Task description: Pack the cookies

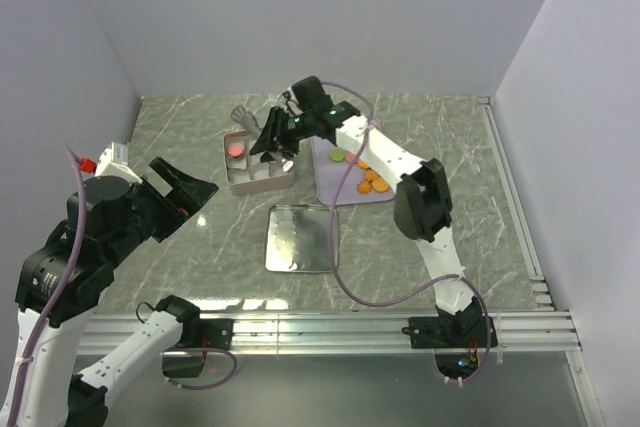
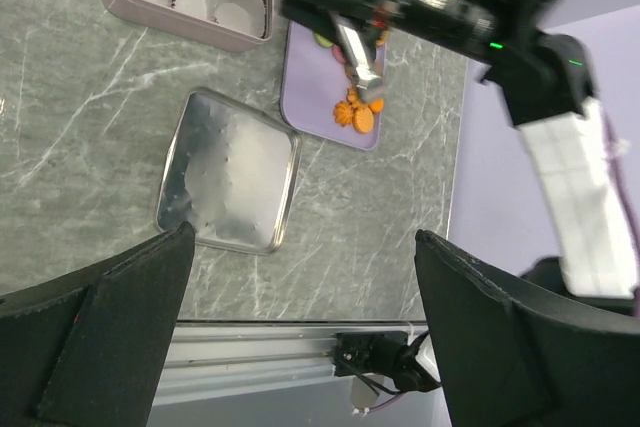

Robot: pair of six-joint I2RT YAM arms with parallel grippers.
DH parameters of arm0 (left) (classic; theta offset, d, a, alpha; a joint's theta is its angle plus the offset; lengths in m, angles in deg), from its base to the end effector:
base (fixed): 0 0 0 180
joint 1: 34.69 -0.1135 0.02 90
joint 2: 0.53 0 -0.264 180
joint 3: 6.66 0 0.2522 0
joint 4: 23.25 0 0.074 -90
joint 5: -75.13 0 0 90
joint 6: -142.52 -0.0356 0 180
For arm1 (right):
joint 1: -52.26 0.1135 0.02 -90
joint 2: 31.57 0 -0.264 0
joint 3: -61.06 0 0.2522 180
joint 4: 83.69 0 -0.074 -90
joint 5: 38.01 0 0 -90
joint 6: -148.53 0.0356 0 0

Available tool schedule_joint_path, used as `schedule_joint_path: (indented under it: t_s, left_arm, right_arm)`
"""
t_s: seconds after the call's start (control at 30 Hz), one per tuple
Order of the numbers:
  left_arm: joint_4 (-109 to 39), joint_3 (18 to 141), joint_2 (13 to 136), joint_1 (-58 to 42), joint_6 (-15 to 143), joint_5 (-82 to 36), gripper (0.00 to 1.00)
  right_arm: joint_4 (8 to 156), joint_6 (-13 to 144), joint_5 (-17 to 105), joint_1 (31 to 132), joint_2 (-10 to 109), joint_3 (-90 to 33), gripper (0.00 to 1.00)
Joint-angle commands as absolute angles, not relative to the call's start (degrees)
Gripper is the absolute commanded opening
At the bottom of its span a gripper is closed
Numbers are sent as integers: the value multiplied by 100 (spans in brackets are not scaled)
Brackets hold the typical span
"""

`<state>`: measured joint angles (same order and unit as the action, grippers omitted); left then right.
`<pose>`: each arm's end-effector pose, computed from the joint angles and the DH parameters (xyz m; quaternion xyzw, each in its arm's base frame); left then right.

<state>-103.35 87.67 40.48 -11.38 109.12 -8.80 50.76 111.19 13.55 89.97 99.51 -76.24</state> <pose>0.0650 -0.0239 0.4397 -0.2702 0.8069 -0.3016 0.4302 0.4002 0.3374 0.2753 -0.0286 0.8645 0.4963 0.0737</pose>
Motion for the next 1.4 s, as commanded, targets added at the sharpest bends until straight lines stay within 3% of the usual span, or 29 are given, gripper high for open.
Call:
schedule_joint_path:
  t_s: [0.0, 0.27, 0.37, 0.6, 1.37]
  left_arm:
    - [-10047, 8655, 3955, -1166, 10781, -889, 98]
    - [-9871, 8269, 3796, -1166, 10763, -836, 99]
    - [-9704, 8049, 3787, -1166, 10781, -924, 99]
    - [-9159, 7645, 3945, -1166, 10754, -1232, 98]
    - [-8878, 7196, 3831, -1166, 10877, -1258, 99]
  right_arm:
    - [4636, 10591, 1524, 8672, 8929, -7277, 46]
    - [3097, 9090, 2936, 7689, 7453, -5589, 46]
    - [2290, 8623, 3955, 7564, 7162, -5264, 46]
    - [1593, 8331, 4942, 7494, 7109, -4718, 47]
    - [1223, 8147, 4821, 7502, 7214, -4357, 53]
